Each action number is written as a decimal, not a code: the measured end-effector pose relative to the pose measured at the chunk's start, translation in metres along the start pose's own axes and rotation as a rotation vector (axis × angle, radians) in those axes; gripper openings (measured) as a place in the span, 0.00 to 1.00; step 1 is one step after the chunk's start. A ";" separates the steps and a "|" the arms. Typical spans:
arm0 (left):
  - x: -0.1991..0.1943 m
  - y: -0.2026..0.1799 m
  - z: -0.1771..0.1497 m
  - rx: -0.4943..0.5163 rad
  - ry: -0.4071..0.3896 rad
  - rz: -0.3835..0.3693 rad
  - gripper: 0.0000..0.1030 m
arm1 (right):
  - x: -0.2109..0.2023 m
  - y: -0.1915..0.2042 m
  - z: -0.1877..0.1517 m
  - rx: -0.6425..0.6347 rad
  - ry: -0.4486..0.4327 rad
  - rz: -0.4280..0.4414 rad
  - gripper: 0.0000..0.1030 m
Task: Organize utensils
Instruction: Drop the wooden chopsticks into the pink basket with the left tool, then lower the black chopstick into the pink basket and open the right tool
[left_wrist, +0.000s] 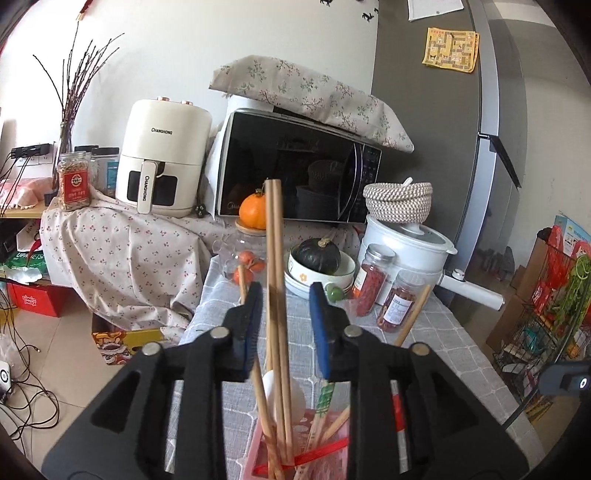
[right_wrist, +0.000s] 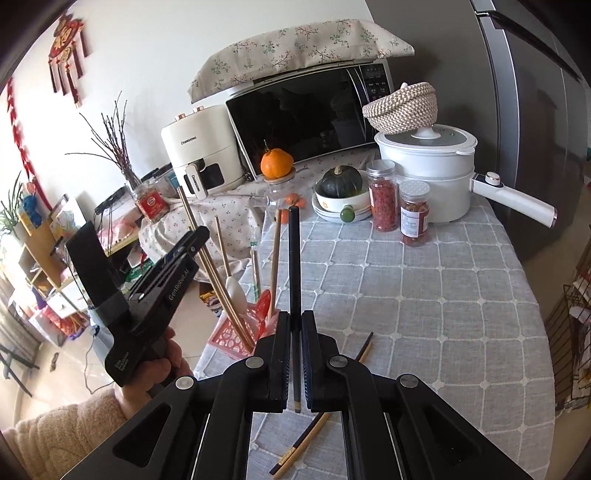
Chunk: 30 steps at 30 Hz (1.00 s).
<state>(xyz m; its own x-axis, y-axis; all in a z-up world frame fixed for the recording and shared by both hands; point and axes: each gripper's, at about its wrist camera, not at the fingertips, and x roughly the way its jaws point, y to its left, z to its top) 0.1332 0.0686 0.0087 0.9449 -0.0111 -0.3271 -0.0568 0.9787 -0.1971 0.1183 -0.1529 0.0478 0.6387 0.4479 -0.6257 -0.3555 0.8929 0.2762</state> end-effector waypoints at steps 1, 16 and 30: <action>-0.003 0.001 0.001 -0.006 0.014 -0.002 0.37 | -0.003 0.001 0.002 0.003 -0.006 0.002 0.05; -0.053 0.035 0.009 -0.132 0.335 0.106 0.76 | -0.026 0.042 0.052 0.023 -0.162 0.120 0.05; -0.041 0.058 -0.040 -0.190 0.516 0.138 0.81 | 0.033 0.053 0.028 0.005 -0.148 0.115 0.05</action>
<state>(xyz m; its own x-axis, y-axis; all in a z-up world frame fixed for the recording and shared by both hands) 0.0779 0.1177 -0.0261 0.6470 -0.0316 -0.7618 -0.2705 0.9247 -0.2680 0.1400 -0.0891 0.0625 0.6874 0.5484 -0.4762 -0.4287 0.8356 0.3433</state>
